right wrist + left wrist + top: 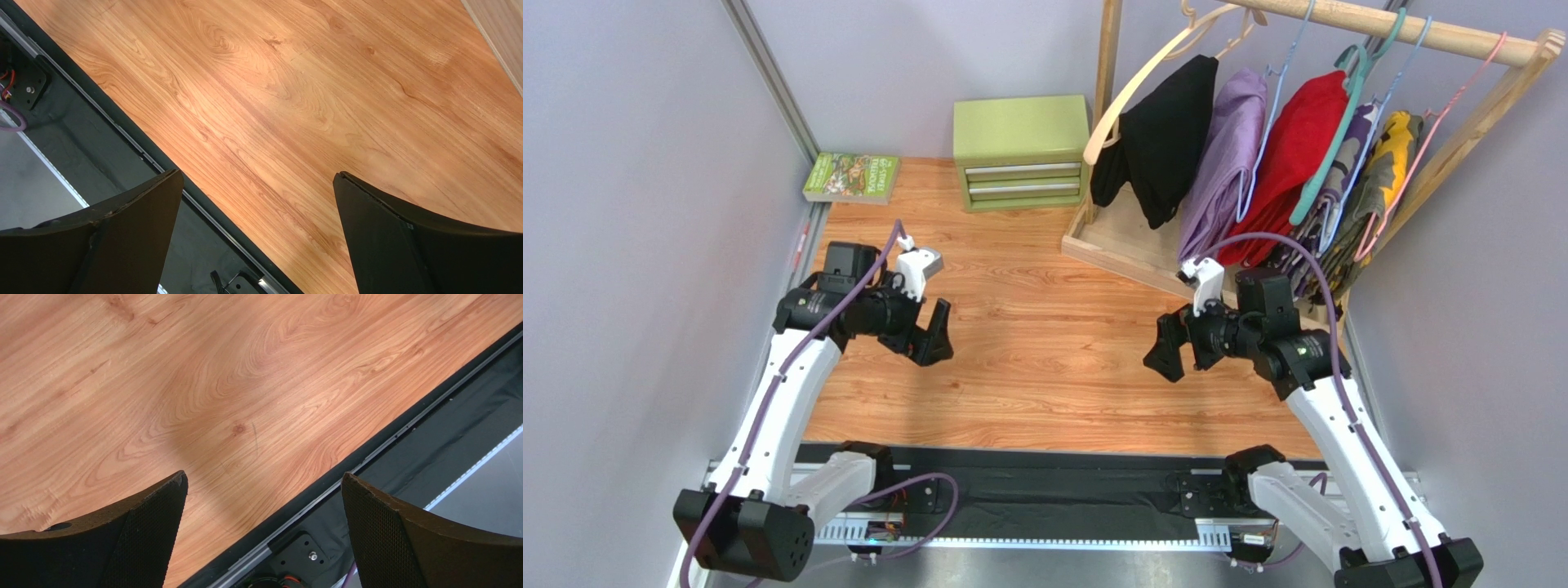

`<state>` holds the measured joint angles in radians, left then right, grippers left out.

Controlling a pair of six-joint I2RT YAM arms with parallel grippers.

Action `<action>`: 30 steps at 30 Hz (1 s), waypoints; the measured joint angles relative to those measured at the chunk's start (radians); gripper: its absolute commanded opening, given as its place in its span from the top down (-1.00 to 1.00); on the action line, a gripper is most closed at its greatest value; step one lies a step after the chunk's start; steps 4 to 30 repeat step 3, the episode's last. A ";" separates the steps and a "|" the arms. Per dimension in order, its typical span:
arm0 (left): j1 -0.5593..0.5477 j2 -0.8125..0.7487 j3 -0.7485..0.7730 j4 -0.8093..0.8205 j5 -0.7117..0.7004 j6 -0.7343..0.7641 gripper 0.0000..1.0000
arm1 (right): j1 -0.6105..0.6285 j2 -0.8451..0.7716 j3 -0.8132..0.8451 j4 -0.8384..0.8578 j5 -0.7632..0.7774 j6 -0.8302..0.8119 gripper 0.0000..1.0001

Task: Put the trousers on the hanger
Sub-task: Hang the hanger with trousers onto the clothesline

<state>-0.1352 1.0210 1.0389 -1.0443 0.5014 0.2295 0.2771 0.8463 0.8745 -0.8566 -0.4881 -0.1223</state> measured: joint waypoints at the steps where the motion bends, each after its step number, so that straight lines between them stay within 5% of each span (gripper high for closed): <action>1: -0.002 -0.007 -0.014 0.008 -0.009 -0.007 -0.99 | 0.000 -0.003 -0.006 0.001 0.000 -0.004 -1.00; 30: -0.003 -0.026 -0.033 0.023 -0.027 -0.020 -0.99 | 0.000 -0.005 -0.008 0.005 0.000 -0.010 -1.00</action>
